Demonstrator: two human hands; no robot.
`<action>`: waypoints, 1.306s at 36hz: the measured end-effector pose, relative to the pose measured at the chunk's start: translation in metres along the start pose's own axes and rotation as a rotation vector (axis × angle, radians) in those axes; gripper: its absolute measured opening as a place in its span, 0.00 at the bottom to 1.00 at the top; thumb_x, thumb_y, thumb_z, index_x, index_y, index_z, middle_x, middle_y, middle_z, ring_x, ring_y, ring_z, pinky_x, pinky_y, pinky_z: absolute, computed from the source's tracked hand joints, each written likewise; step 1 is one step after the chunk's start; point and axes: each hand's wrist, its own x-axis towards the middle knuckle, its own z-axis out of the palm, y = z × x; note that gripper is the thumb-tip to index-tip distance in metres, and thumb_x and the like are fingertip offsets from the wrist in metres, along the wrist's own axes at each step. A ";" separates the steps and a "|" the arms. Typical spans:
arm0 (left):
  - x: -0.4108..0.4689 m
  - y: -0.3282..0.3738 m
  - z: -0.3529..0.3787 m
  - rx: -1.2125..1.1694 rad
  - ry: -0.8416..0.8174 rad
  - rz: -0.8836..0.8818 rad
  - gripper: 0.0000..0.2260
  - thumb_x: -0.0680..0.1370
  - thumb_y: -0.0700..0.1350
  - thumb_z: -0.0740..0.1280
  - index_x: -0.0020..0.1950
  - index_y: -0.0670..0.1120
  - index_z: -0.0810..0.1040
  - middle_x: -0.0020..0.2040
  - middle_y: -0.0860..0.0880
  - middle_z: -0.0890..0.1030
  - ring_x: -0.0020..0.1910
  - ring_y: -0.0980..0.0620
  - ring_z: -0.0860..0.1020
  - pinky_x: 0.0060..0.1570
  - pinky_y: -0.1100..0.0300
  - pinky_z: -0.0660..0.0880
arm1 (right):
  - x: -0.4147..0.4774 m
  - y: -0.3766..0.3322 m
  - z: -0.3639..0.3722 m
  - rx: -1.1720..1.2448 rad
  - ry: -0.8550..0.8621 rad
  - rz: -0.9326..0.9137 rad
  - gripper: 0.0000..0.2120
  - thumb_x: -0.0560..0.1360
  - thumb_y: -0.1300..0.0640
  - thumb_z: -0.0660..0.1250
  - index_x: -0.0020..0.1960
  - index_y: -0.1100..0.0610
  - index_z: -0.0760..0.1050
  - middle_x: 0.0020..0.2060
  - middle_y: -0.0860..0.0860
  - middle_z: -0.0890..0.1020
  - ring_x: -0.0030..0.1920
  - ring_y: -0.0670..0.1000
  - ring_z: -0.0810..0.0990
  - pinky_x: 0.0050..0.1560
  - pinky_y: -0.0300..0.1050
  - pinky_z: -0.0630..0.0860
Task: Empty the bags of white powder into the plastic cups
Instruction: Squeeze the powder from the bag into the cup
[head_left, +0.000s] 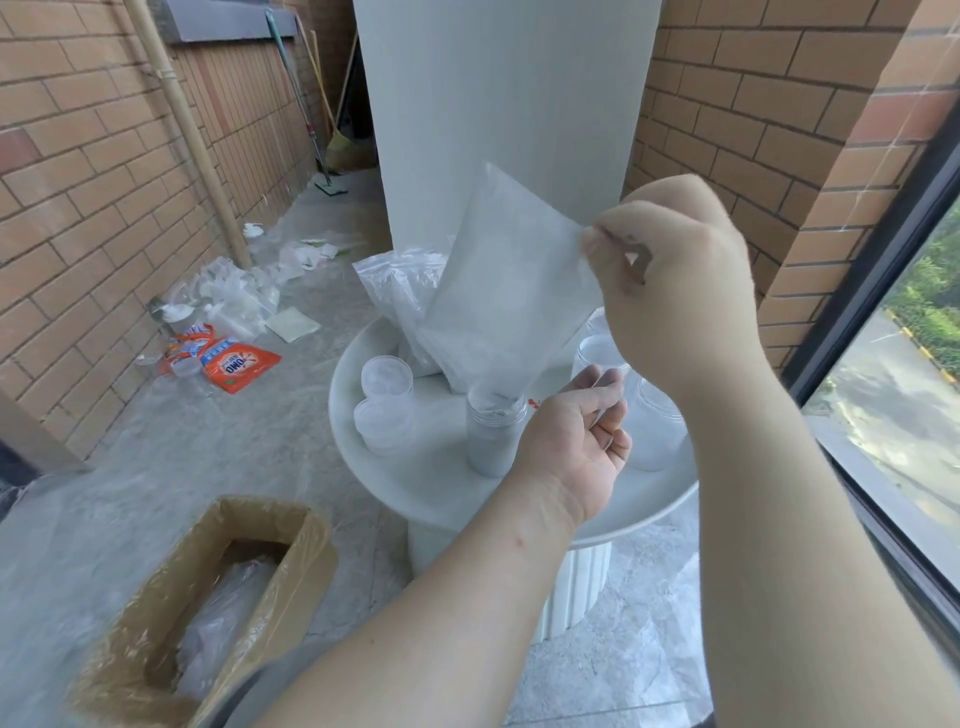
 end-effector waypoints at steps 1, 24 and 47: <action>0.000 0.000 0.000 0.001 -0.002 0.003 0.12 0.75 0.34 0.68 0.49 0.51 0.78 0.39 0.56 0.82 0.33 0.58 0.76 0.39 0.64 0.66 | 0.000 -0.001 0.000 0.005 -0.037 0.008 0.13 0.77 0.48 0.64 0.46 0.54 0.83 0.48 0.51 0.80 0.45 0.58 0.79 0.45 0.61 0.78; 0.001 -0.001 0.000 0.008 -0.014 0.018 0.12 0.74 0.33 0.66 0.47 0.51 0.77 0.38 0.55 0.81 0.29 0.57 0.74 0.39 0.63 0.65 | -0.004 -0.004 0.003 0.005 -0.034 -0.034 0.12 0.77 0.48 0.63 0.46 0.53 0.83 0.49 0.49 0.79 0.43 0.56 0.79 0.43 0.59 0.78; 0.001 -0.002 0.001 0.007 -0.011 0.020 0.13 0.74 0.32 0.63 0.44 0.50 0.77 0.35 0.55 0.80 0.29 0.56 0.73 0.39 0.63 0.64 | -0.006 -0.003 0.006 0.024 0.010 -0.040 0.12 0.78 0.49 0.64 0.46 0.54 0.83 0.50 0.51 0.79 0.44 0.57 0.78 0.44 0.62 0.77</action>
